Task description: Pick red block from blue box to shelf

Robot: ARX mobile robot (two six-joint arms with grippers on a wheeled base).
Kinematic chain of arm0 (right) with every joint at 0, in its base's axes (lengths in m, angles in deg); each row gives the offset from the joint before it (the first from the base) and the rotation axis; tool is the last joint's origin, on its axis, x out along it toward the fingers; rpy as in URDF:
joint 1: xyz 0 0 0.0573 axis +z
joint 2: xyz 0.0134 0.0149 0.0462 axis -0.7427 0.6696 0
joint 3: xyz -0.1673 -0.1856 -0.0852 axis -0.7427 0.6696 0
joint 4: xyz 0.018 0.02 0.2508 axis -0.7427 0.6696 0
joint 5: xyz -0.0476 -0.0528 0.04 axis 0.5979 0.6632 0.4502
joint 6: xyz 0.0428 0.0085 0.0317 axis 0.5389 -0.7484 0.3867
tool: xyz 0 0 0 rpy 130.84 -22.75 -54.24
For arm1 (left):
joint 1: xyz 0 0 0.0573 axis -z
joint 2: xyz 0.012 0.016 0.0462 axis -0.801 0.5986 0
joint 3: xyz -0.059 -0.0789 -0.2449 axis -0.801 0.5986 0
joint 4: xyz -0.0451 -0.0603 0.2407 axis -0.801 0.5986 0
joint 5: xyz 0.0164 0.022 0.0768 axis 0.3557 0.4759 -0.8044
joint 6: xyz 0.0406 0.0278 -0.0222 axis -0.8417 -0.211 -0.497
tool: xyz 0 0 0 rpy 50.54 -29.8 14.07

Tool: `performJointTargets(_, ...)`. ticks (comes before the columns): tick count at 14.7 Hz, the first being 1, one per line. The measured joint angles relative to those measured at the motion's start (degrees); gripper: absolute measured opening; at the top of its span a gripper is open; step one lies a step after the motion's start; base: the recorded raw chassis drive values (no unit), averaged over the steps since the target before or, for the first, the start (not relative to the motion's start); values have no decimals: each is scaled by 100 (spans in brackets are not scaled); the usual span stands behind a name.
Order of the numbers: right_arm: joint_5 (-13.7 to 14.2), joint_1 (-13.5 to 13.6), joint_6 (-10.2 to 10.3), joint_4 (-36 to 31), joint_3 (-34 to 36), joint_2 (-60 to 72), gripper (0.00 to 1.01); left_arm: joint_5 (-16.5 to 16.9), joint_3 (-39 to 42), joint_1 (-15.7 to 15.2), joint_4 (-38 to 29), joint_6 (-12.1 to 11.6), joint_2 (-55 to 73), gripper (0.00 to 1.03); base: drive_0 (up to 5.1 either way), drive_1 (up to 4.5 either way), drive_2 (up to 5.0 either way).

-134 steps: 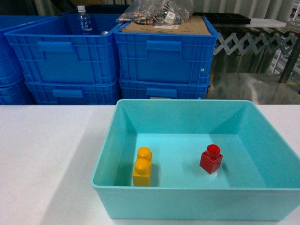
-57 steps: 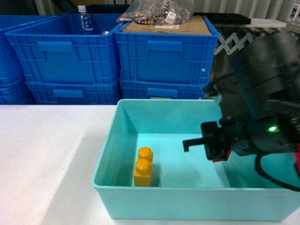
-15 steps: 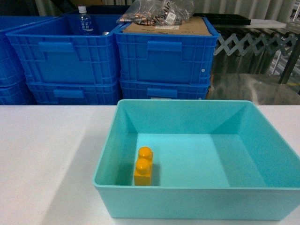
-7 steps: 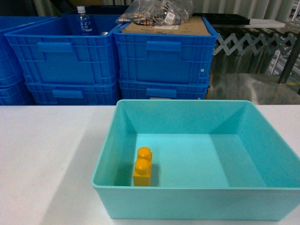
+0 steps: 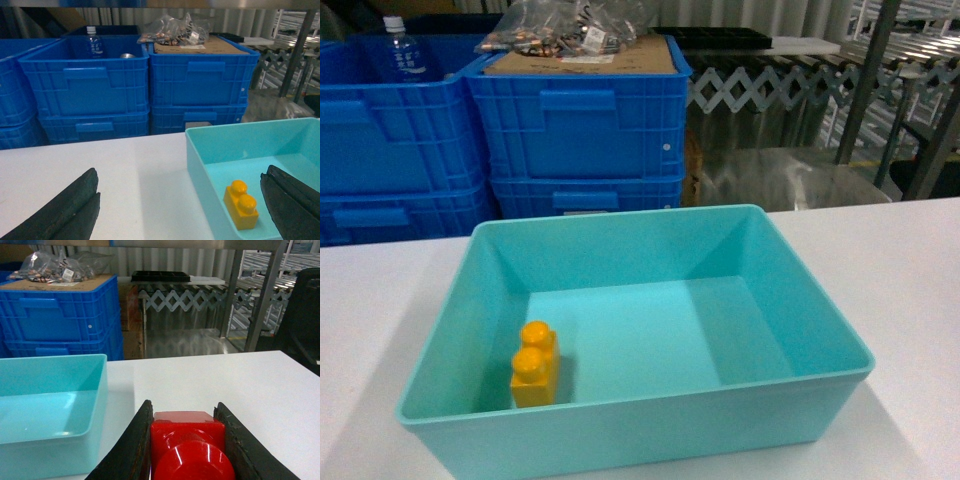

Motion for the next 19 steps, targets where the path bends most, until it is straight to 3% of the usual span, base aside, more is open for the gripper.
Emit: performJointTargets(19,0,0,0,0,0,0,28,0,0,0,-2,0,0,98,-153,-153,-153)
